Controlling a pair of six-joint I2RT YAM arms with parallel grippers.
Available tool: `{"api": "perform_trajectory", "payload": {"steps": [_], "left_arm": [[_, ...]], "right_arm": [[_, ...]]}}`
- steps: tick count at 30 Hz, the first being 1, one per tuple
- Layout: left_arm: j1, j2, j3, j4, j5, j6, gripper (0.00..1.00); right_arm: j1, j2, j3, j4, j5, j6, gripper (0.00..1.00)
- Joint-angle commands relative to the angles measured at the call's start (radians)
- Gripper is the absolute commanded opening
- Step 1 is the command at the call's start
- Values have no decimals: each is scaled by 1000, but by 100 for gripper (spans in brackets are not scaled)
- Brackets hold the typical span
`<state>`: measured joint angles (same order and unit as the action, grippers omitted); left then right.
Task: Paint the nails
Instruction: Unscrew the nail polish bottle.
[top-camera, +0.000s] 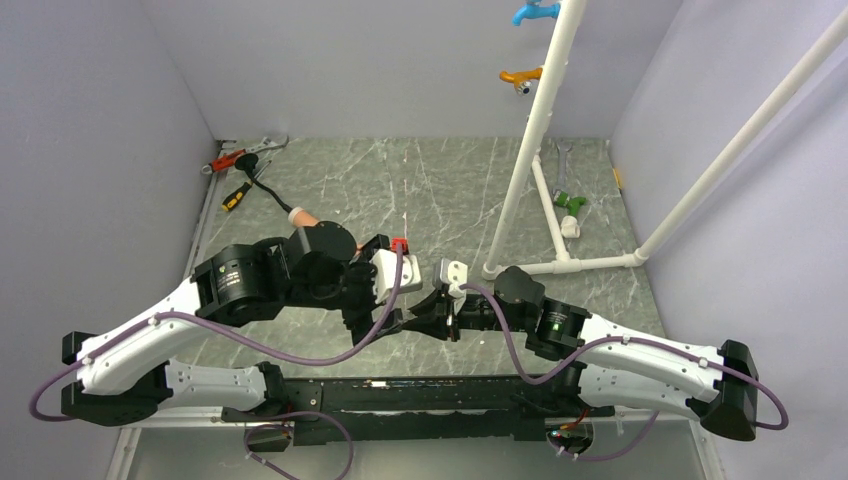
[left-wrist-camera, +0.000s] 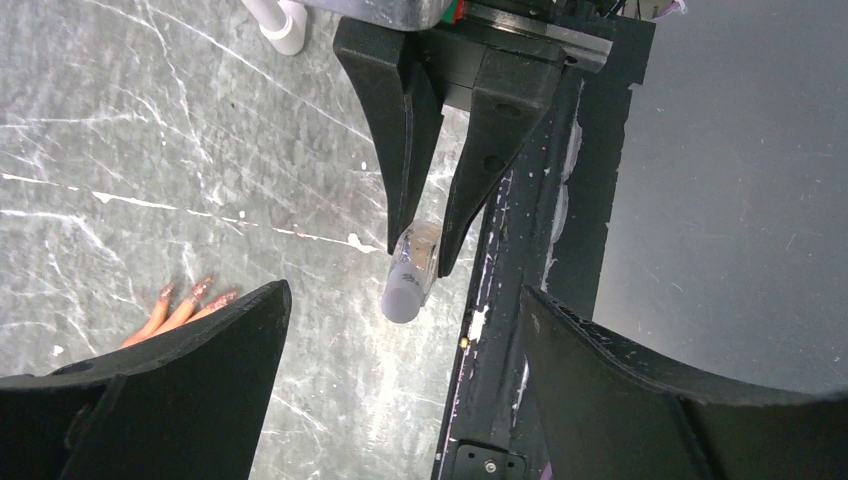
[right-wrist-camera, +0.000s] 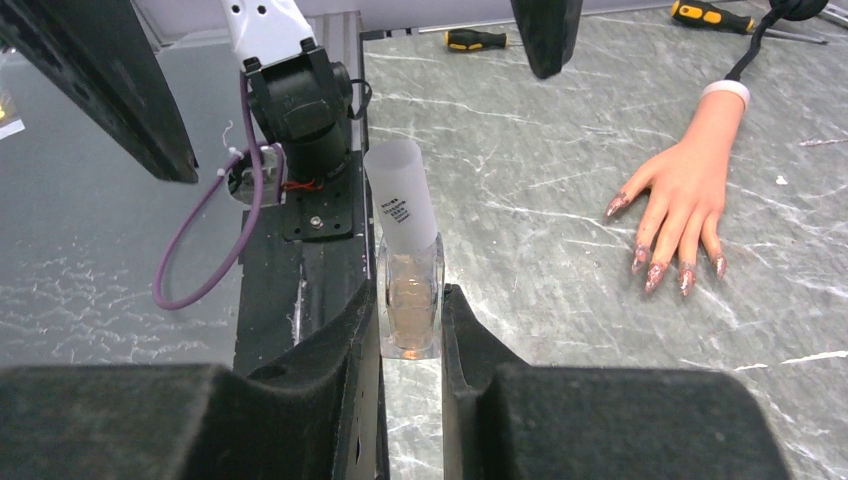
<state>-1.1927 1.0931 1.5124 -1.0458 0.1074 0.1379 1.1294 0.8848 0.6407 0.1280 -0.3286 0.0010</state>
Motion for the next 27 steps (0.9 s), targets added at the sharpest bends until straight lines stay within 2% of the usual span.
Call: {"api": "perform_trajectory", "payload": {"steps": [1,10,17,27], "left_arm": [[-2,7,42,-32,-5,51,88],[-5,42,40,-62,28,98,85],[-7,-8,-10,-30,40,153,83],[-11,-2,-8,-32,48,202,76]], "right_arm": [[2,-15,50,47,-23,-2,0],[2,-15,45,55,-24,-2,0],[2,28,75,73,-67,39,0],[3,25,73,88,-72,42,0]]}}
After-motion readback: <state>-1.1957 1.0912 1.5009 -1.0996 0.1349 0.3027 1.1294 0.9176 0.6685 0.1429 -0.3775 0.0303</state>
